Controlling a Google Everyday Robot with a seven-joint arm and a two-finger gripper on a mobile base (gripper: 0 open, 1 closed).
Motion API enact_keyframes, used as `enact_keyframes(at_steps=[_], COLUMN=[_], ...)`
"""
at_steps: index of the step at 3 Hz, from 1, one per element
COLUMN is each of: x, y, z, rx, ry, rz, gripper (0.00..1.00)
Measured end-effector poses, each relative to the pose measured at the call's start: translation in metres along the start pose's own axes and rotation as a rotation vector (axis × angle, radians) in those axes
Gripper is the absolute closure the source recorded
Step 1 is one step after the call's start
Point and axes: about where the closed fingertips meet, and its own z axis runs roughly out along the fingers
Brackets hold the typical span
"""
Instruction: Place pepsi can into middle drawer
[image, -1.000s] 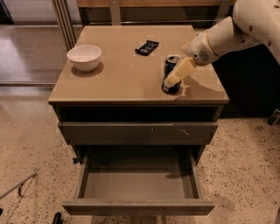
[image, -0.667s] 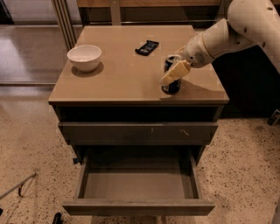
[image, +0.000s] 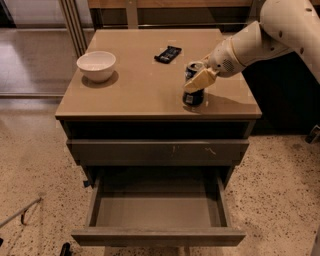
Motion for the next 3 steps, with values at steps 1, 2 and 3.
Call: enact_keyframes(at_steps=[1, 2, 3], x=[0.0, -0.006, -0.016], y=[0.0, 0.013, 0.045], z=[0.0, -0.005, -0.025], rx=[0.0, -0.022, -0.051], ry=[0.0, -0.017, -0.049], rz=[0.0, -0.016, -0.046], gripper=[1.0, 1.0, 1.0])
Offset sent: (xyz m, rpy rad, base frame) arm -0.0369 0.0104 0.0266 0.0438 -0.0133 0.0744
